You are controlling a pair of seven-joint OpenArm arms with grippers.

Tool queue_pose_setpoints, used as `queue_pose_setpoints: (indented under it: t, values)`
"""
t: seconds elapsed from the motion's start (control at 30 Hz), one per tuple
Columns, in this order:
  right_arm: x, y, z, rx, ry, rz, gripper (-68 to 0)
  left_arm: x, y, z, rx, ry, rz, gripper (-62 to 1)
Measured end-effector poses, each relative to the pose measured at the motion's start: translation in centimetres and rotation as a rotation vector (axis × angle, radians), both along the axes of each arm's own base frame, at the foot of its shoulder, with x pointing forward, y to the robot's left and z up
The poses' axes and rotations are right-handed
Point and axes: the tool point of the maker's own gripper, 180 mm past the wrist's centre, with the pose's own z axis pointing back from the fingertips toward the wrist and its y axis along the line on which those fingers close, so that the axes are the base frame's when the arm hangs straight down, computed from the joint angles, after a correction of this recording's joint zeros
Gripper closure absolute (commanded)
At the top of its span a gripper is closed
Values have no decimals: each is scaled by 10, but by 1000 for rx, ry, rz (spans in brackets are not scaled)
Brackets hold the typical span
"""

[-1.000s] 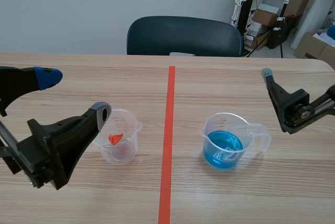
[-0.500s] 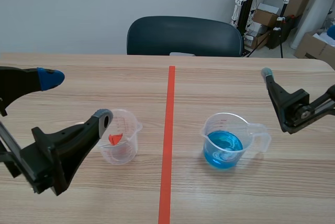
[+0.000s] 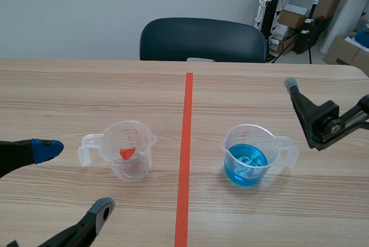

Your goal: Do the redox reaction experiment. lift the metal plate out of the left beaker

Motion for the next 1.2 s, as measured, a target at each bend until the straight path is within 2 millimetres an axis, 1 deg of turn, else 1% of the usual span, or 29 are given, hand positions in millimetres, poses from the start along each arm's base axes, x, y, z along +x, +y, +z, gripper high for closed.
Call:
queue_pose_setpoints:
  t: [0.1,0.27,0.43,0.5,0.57,0.67,0.83,0.93,1.0,1.07,1.2]
  values:
    - [-1,3,-2,2,13,17,-679,-7,10,-15,12,36,22,-623]
    - [-3,4,-5,3,25,25,-679,-20,23,-29,1,65,52,-623]
    - [-3,5,-4,0,24,34,-679,-35,38,-38,-22,70,85,-623]
    - [-4,9,-4,4,28,57,-679,-39,46,-40,-36,57,103,-623]
    - [-5,15,-5,5,49,99,-679,-42,54,-41,-49,36,121,-623]
    - [-3,24,-3,5,59,154,-679,-46,66,-37,-86,-15,156,-623]
    - [-4,41,1,4,78,268,-679,-57,71,-40,-97,-44,170,-623]
    - [-4,48,-2,-19,113,312,-679,-63,75,-44,-102,-51,192,-623]
    - [-3,54,-3,-59,108,339,-679,-68,77,-50,-89,-44,194,-623]
    - [-5,65,-8,-100,112,386,-679,-70,77,-58,-65,-40,189,-623]
    - [-14,92,-19,-151,115,469,-679,-63,88,-77,-29,-39,232,-623]
